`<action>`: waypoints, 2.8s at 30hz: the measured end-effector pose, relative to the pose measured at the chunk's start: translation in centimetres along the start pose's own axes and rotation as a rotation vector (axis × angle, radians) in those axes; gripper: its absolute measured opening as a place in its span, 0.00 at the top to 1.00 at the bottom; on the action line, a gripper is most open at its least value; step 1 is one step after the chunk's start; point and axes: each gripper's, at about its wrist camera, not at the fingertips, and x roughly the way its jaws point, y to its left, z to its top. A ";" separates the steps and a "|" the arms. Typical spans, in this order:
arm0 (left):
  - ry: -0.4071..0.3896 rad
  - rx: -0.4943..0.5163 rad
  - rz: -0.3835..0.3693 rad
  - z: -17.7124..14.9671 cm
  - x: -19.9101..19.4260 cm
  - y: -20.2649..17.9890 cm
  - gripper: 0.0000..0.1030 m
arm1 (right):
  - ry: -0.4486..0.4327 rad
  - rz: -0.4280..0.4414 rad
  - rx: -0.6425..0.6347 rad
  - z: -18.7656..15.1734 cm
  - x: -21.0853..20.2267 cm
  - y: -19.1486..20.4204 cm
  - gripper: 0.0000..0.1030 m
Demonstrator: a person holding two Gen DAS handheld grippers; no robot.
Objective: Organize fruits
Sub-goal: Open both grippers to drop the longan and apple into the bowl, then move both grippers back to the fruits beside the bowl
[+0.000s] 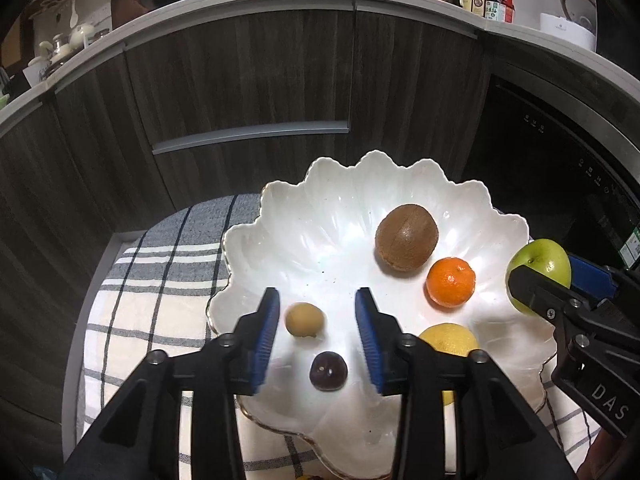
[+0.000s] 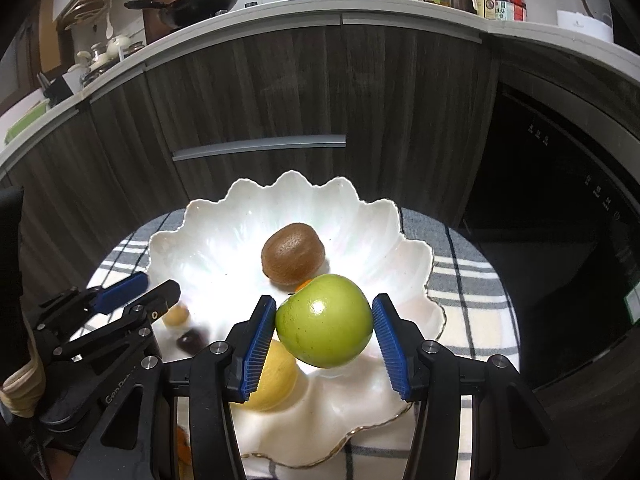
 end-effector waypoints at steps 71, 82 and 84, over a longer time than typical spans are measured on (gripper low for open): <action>0.056 0.004 0.062 -11.6 -6.6 0.5 0.19 | 0.046 -0.103 0.050 -9.3 -6.0 0.6 0.20; 0.105 0.041 0.055 -13.2 -4.7 -0.8 0.21 | 0.082 -0.108 0.077 -10.5 -4.6 -0.5 0.19; 0.110 0.044 0.056 -13.3 -4.4 -0.9 0.23 | 0.093 -0.107 0.083 -10.7 -4.2 -0.6 0.20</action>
